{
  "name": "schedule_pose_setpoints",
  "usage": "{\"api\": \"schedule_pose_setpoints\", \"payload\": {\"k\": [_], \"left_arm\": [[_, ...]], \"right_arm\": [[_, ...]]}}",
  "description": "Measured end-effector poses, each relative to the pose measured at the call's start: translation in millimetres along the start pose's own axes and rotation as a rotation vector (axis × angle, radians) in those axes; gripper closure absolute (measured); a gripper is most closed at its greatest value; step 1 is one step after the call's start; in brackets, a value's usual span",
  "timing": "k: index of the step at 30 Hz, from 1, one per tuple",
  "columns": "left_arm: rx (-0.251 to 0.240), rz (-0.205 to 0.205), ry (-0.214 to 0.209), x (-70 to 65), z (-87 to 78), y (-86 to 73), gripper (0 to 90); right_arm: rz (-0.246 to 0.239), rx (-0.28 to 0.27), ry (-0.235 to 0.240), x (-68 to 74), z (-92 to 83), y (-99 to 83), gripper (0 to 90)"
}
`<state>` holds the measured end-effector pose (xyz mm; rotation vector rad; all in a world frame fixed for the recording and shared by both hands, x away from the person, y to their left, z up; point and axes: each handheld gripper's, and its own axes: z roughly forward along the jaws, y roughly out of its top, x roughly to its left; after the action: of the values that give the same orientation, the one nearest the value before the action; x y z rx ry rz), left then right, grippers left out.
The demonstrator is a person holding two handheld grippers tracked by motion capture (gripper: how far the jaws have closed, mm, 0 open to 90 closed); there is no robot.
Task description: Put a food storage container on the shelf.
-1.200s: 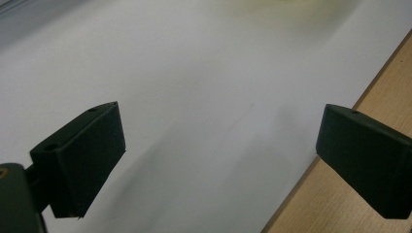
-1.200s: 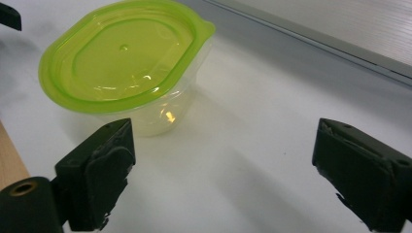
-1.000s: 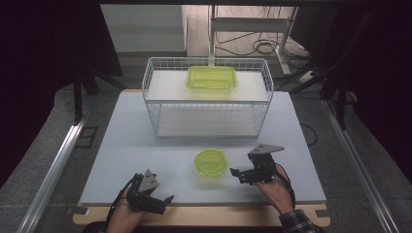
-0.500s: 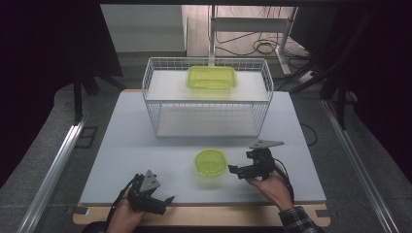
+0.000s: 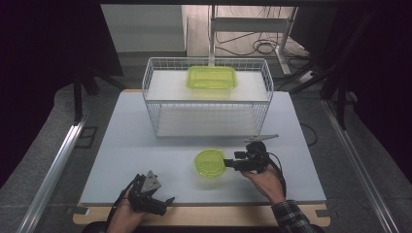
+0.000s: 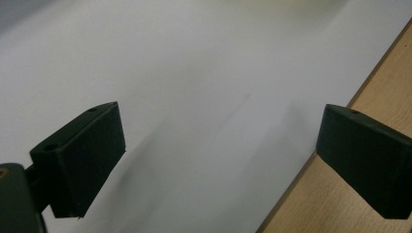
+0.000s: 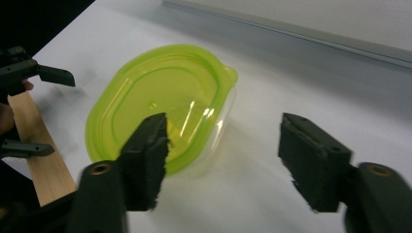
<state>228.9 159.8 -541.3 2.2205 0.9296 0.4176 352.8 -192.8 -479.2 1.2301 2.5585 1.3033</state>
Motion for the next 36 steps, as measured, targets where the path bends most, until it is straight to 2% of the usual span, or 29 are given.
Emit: {"api": "schedule_pose_setpoints", "payload": {"k": [3, 6, 7, 10, 12, 15, 16, 19, 22, 24, 26, 29, 30, 32, 36], "left_arm": [[0.002, 0.002, 0.000, 0.0, 0.1, -0.1, 3.4], [0.006, 0.004, -0.002, -0.4, 0.4, -0.1, 3.5], [0.006, 0.007, -0.003, -0.6, 0.7, -0.1, 3.5], [0.010, 0.012, -0.004, -1.3, 1.2, -0.1, 3.5], [0.013, 0.015, -0.002, -1.6, 1.5, -0.1, 3.6], [0.013, 0.017, -0.002, -2.0, 1.6, -0.1, 3.6], [0.013, 0.018, -0.002, -2.1, 1.6, -0.1, 3.6], [0.015, 0.021, -0.002, -2.4, 1.7, -0.1, 3.6], [0.015, 0.022, -0.003, -2.4, 1.6, -0.1, 3.6], [0.014, 0.024, -0.002, -2.5, 1.5, -0.1, 3.6], [0.013, 0.026, 0.000, -2.4, 1.1, -0.1, 3.7], [0.012, 0.025, 0.001, -2.3, 0.9, -0.1, 3.7], [0.012, 0.025, 0.001, -2.3, 0.9, -0.1, 3.7], [0.012, 0.026, 0.001, -2.3, 1.0, -0.1, 3.7], [0.012, 0.026, 0.002, -2.3, 0.9, -0.1, 3.7]], "right_arm": [[0.014, 0.010, 0.009, -0.1, 5.3, 3.8, 44.6], [0.062, 0.011, 0.026, -4.1, 8.9, 6.5, 51.3], [0.090, 0.015, 0.048, -6.9, 11.1, 7.5, 54.7], [0.105, 0.023, 0.053, -8.6, 13.3, 8.0, 57.8], [0.139, 0.035, 0.070, -11.2, 16.9, 8.2, 61.2], [0.149, 0.039, 0.078, -12.7, 19.0, 8.4, 62.9], [0.171, 0.041, 0.099, -14.1, 21.1, 9.0, 64.9], [0.190, 0.046, 0.112, -15.8, 23.2, 9.5, 67.5], [0.244, 0.053, 0.163, -20.0, 25.5, 10.1, 73.7], [0.252, 0.056, 0.172, -20.9, 26.0, 10.3, 75.1], [0.286, 0.074, 0.217, -22.4, 26.7, 11.3, 79.8], [0.298, 0.077, 0.232, -22.7, 27.0, 11.9, 80.4], [0.309, 0.081, 0.258, -23.0, 26.3, 12.5, 81.0], [0.317, 0.077, 0.268, -22.9, 25.8, 12.7, 81.1], [0.301, 0.073, 0.250, -21.1, 23.1, 14.6, 81.3]]}}
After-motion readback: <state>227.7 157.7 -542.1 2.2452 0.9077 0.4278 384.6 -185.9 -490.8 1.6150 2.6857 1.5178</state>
